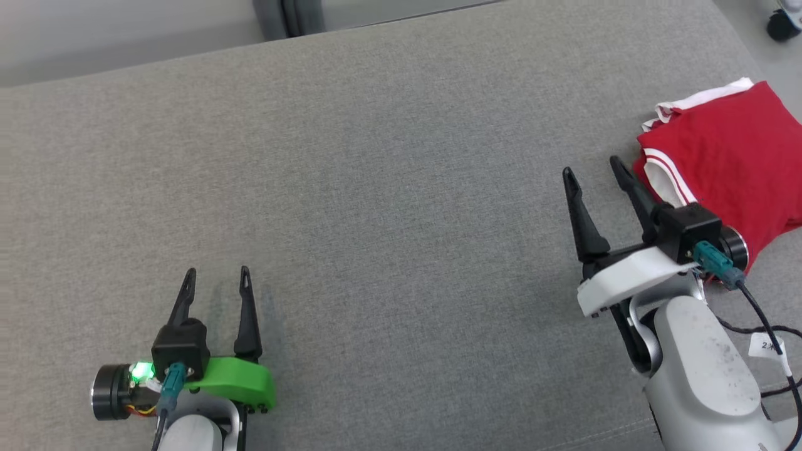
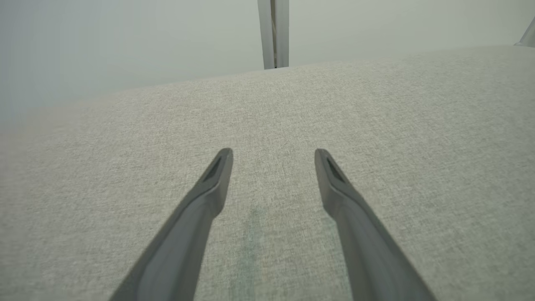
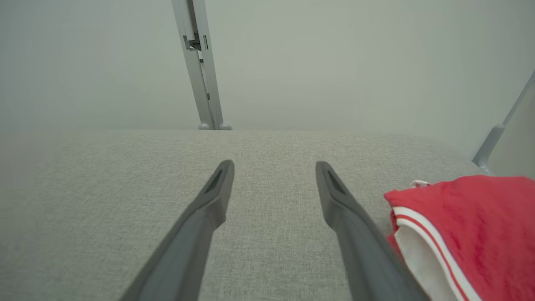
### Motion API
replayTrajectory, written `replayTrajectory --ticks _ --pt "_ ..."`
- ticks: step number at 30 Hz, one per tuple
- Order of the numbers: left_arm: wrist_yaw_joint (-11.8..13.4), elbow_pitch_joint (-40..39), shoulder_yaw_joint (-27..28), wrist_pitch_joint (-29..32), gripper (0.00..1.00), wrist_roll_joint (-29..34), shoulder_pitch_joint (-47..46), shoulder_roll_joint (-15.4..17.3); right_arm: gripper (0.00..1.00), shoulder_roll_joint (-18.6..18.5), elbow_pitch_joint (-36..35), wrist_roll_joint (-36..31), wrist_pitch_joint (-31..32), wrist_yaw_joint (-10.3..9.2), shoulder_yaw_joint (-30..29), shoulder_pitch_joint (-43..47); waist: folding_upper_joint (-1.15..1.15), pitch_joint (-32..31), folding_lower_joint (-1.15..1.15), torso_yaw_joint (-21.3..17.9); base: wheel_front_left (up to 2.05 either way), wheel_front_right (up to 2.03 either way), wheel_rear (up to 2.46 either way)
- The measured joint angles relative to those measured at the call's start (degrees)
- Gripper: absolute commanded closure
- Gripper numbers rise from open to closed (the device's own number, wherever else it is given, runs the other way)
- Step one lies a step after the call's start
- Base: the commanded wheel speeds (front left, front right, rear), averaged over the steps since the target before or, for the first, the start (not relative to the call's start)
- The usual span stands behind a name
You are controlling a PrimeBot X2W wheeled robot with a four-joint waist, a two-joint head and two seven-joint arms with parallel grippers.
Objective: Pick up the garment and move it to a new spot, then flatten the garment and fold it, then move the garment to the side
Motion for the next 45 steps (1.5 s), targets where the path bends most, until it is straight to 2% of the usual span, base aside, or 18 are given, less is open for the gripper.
replayTrajectory --ticks 15,29,30,35,45 --pt "0.0 -3.1 1.8 0.0 0.0 -0.5 7.7 -0.2 0.0 0.0 -0.2 1.1 0.0 0.0 -0.8 11.1 0.0 -7.7 0.0 4.7 0.0 0.0 0.0" --pt "-1.2 -3.6 2.5 0.0 0.0 -4.2 11.7 -0.3 0.0 0.0 -0.6 1.8 0.0 0.0 -0.5 14.9 0.0 -12.9 0.0 3.9 0.0 0.0 0.0" --pt "-1.2 -3.4 2.4 0.0 1.0 -4.2 11.8 -0.3 1.0 0.0 -0.5 1.8 0.0 0.0 -0.5 15.0 0.0 -13.0 0.0 3.9 0.0 0.0 0.0" --pt "-1.3 -1.1 2.2 0.5 1.0 -5.0 12.0 -0.6 1.0 0.4 1.6 2.5 0.6 0.01 -0.6 16.6 0.0 -13.0 0.0 3.9 0.0 0.0 0.0" --pt "-2.1 -1.2 3.6 3.4 1.0 -15.9 11.8 -0.6 1.0 0.4 0.8 13.5 3.4 0.01 -1.8 16.7 0.0 -13.1 0.0 4.2 0.0 0.0 0.0"
